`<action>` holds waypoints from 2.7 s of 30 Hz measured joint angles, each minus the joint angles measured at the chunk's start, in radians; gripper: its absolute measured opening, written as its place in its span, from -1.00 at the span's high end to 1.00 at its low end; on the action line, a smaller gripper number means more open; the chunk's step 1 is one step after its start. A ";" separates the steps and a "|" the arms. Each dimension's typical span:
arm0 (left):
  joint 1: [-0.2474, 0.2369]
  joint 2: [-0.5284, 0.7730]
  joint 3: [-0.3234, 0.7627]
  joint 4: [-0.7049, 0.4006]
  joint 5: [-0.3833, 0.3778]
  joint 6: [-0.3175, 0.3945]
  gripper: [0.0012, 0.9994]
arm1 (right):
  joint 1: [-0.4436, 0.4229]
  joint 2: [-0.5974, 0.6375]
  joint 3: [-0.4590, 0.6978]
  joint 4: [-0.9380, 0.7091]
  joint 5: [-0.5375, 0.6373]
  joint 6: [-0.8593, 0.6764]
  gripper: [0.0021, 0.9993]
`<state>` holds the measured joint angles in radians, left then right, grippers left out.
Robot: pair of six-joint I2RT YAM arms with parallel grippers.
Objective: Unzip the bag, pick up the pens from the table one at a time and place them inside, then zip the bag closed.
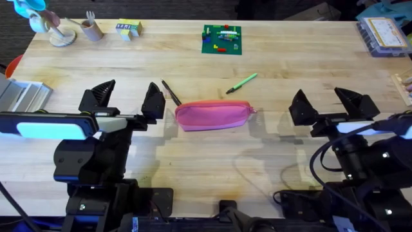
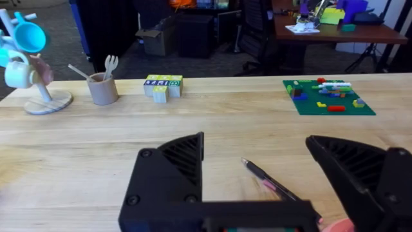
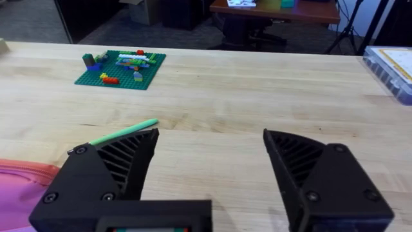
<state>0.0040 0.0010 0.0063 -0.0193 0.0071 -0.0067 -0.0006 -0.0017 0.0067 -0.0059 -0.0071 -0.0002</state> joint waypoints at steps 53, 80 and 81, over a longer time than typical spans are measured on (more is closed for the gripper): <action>0.000 0.034 0.289 -0.299 0.020 0.000 -0.99 | 0.002 0.088 0.409 -0.448 -0.016 0.001 -1.00; 0.000 0.779 0.916 -0.460 0.092 0.000 -0.99 | 0.004 0.645 0.909 -0.737 -0.091 0.001 -1.00; 0.000 0.795 0.934 -0.468 0.094 0.000 -0.99 | 0.004 0.653 0.914 -0.737 -0.091 0.001 -1.00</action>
<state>0.0040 0.7958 0.9400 -0.4874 0.1010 -0.0067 0.0036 0.6516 0.9211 -0.7425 -0.0982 0.0006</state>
